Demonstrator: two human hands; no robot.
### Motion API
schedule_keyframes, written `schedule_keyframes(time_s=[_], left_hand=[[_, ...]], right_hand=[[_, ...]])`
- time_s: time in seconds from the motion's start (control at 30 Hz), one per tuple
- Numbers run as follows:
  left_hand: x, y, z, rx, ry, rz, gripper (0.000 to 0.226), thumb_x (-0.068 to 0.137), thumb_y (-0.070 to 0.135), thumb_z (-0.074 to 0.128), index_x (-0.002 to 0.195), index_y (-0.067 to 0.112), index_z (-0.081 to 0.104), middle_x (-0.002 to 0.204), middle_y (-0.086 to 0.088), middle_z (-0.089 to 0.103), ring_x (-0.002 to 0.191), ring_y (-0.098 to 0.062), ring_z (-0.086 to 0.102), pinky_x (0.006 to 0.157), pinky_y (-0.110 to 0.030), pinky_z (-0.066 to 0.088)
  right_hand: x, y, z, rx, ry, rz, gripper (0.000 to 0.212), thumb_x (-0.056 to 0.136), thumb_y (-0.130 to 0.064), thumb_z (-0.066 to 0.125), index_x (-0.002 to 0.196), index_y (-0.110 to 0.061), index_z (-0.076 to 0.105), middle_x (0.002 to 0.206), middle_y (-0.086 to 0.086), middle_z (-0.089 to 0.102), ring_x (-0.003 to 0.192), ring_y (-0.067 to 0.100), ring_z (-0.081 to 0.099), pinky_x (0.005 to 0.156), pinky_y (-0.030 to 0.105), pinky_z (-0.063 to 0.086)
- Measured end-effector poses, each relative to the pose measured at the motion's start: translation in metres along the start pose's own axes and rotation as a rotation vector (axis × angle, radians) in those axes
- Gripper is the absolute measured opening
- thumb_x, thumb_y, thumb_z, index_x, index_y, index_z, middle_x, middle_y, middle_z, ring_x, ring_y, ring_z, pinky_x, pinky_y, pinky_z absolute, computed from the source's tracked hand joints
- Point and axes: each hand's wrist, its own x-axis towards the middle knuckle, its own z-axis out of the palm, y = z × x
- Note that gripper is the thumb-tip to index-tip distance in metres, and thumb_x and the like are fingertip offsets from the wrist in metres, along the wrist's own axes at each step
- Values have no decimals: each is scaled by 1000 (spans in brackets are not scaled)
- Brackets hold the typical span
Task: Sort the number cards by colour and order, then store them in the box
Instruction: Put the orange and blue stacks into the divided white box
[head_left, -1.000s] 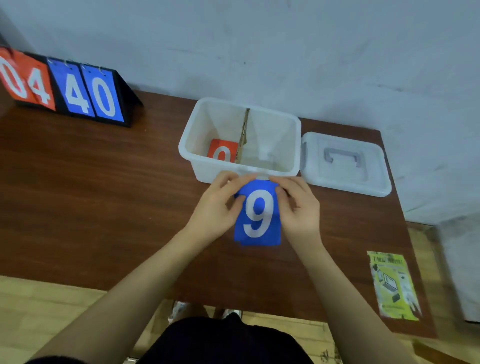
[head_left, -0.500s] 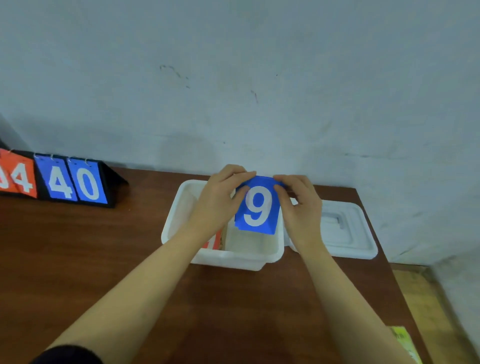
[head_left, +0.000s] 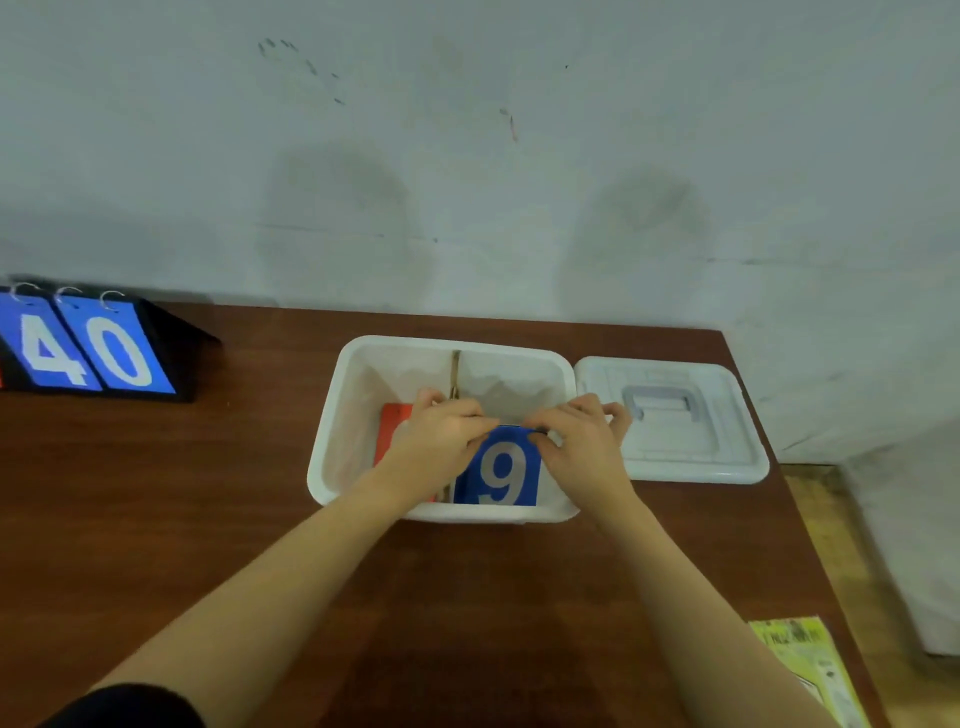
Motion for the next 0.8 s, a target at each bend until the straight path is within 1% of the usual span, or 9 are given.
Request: schedule_keyframes(time_s=[0.1,0.17,0.27,0.37,0.47,0.53,0.6,0.7,0.8], left_hand=[[14,-7,-2,87,-53,84,15,84,16,61,94,15,71,87,-2,70,83,-23,63,86,-34,26],[19,-8,-3,132,-84,98,21,87,25,56,100,15,69,96,-3,69,95,-24,60,93,-37,27],[19,-7,-5,181,-26,77,35,87,35,44,108,16,65,108,-3,67,106,-25,58,96,-38,28],[25,3,-15,176,84,43,42,85,34,39,111,14,63,108,-4,67,101,-24,61,92,-33,25],[48,23,-23,178,172,73,34,86,28,48,113,13,62,113,-5,65,102,-25,61,92,-38,37],[66,43,-25,184,212,76,33,86,26,53,116,12,61,116,-6,64,104,-24,60,91,-40,42],[84,64,-21,172,235,70,33,87,24,54,117,12,60,117,-6,64,106,-24,59,93,-38,40],[112,98,-5,181,235,37,39,85,29,41,112,12,63,110,-4,66,99,-23,62,89,-31,33],[136,133,23,135,199,-52,43,81,31,35,107,13,65,105,-5,66,92,-24,63,81,-33,46]], right_hand=[[5,-1,3,-58,-47,-9,22,94,-26,48,100,-28,69,98,-9,67,111,16,42,94,35,10],[8,0,5,-135,-97,-35,24,95,-29,46,110,-29,64,113,-10,61,118,18,38,95,35,9],[9,0,3,-116,-78,-52,29,94,-31,48,120,-26,59,125,-7,55,121,20,39,99,35,14],[8,6,-6,-50,63,-69,27,92,-27,51,114,-19,63,118,0,61,109,25,51,92,36,29],[12,20,-22,-57,196,-67,27,88,-27,49,104,-15,67,103,5,67,94,27,60,82,37,39],[14,33,-37,-31,260,-47,28,89,-26,47,102,-13,67,101,7,68,92,28,61,81,39,44],[14,53,-51,-20,315,-23,25,87,-20,51,103,-10,67,101,9,68,92,29,62,80,40,46],[14,96,-65,7,324,60,25,87,-16,52,106,-9,66,105,9,67,96,31,62,82,42,46],[15,143,-71,8,258,151,24,90,-14,54,111,-8,65,113,10,65,105,31,58,88,40,43]])
